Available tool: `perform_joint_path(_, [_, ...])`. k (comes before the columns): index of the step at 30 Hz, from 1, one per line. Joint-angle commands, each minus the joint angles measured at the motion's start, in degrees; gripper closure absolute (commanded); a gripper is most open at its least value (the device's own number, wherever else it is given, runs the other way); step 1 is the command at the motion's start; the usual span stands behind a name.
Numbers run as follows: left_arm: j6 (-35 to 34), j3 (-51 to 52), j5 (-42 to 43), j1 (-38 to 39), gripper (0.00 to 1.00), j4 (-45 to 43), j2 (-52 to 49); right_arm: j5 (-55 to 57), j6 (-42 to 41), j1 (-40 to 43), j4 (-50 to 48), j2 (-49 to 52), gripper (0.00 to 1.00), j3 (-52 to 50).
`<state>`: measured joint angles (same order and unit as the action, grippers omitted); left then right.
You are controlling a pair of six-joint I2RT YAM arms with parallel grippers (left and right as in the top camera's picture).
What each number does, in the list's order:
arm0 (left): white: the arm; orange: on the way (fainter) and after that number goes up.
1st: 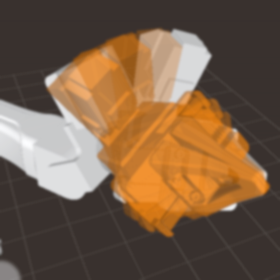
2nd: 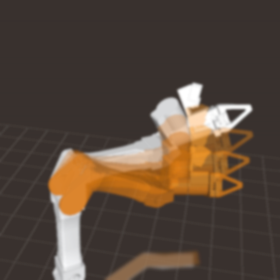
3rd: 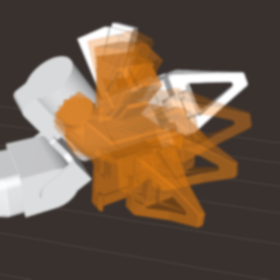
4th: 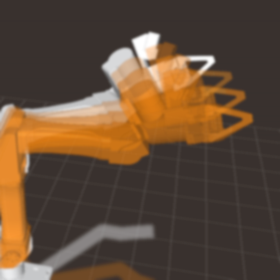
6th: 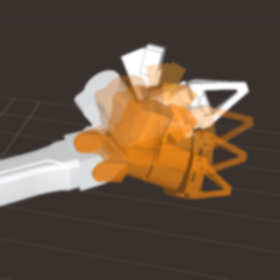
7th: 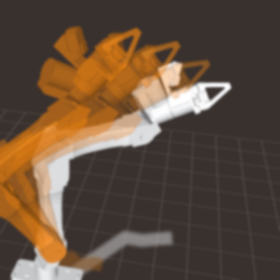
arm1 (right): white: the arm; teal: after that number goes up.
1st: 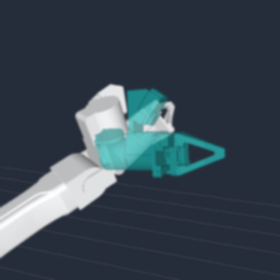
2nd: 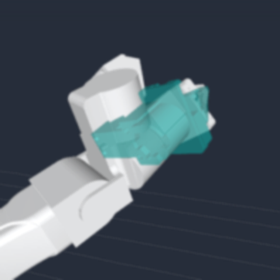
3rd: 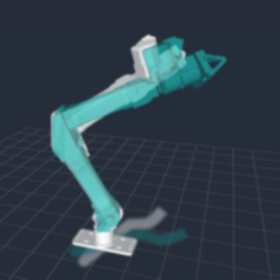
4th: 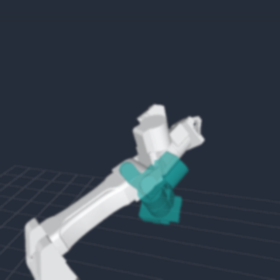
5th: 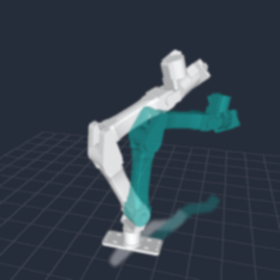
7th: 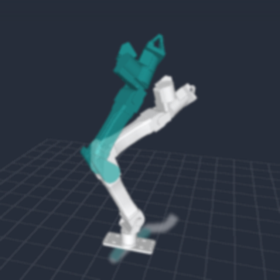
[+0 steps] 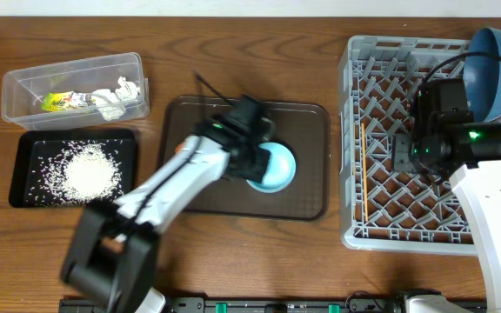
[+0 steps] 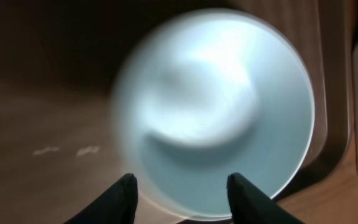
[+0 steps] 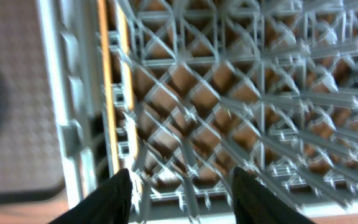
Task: Sort waste into correct bins and load items into the dishwasher rack
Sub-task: 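Carry the empty bowl right and set it on the brown tray, then withdraw the left gripper and reach the right gripper to the bowl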
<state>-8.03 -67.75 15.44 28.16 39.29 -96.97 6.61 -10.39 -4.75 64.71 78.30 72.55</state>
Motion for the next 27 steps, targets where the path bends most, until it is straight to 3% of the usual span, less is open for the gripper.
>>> perform_joint_path(1, [-0.2, -0.7, -1.6, -8.4, 0.44, 2.8, 8.9, -9.2, 0.2, -1.5, -6.6, 0.0, 0.45, -0.2])
perform_joint_path(5, [-0.2, -0.7, -1.6, -18.5, 0.3, 6.6, 14.3, -18.5, 0.2, -6.6, -17.9, 0.4, 0.37, -0.2])
perform_joint_path(10, [-2.7, -0.7, -1.6, -30.0, 0.26, 11.1, 16.1, -18.6, 0.2, -15.1, -26.4, 4.2, 0.32, -0.2])
perform_joint_path(14, [-6.0, -0.7, -1.5, -35.9, 0.21, 13.0, 15.6, -18.6, 0.2, -20.1, -28.6, 10.2, 0.34, -0.2])
perform_joint_path(18, [-6.1, -0.7, -1.6, -38.2, 0.18, 13.4, 15.6, -18.1, -0.2, -23.1, -29.2, 16.4, 0.43, -0.2])
perform_joint_path(27, [-6.1, -0.7, -1.6, -38.4, 0.17, 13.4, 15.6, -15.8, -3.3, -26.0, -28.4, 26.9, 0.47, -0.2])
